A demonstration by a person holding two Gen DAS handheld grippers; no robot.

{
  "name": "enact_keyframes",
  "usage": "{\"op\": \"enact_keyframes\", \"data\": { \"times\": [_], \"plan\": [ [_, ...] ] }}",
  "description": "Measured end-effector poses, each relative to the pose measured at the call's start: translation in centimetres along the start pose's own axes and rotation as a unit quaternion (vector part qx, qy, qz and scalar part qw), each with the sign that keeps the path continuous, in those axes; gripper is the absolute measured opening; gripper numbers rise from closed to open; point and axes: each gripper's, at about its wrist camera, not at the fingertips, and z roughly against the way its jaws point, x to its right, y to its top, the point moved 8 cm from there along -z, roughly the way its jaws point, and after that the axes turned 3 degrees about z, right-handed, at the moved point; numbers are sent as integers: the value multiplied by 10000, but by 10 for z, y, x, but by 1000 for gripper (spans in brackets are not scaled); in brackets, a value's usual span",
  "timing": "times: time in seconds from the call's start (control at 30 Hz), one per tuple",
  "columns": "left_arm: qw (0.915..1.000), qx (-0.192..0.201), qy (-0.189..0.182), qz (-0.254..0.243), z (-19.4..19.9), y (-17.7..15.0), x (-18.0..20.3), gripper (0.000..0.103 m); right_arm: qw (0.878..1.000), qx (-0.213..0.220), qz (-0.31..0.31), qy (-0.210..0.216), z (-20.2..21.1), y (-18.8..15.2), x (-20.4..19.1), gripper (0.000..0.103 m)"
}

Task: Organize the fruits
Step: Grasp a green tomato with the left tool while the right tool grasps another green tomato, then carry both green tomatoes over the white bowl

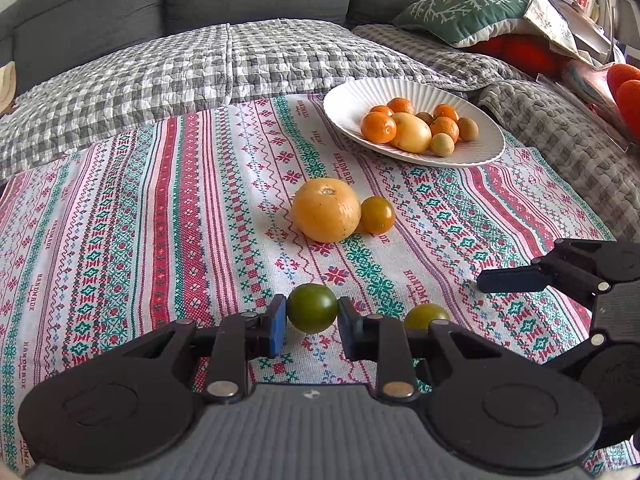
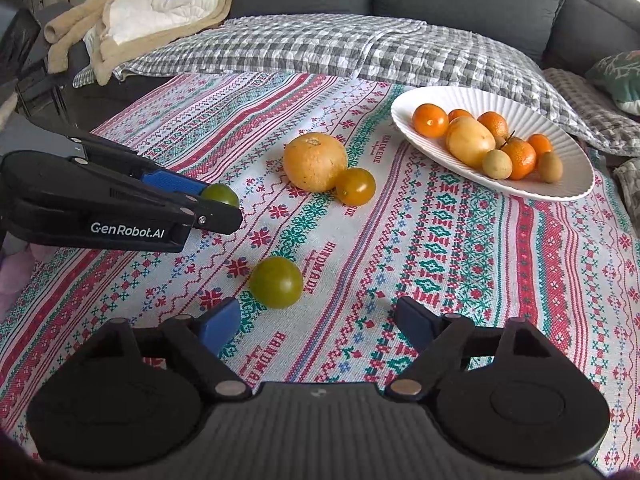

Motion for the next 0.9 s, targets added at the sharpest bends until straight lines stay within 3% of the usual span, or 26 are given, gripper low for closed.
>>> {"op": "enact_keyframes", "data": {
  "times": [0.2, 0.37, 0.9],
  "plan": [
    [9995, -75, 207, 216, 5, -3, -8, 14, 9998, 2, 193, -6, -12, 11, -11, 62],
    [9990, -14, 254, 372, 13, 0, -11, 14, 9999, -6, 112, 7, -18, 21, -12, 26],
    [9985, 68, 255, 482, 18, 8, -8, 14, 9998, -20, -169, -83, -8, 23, 6, 25]
  ]
}}
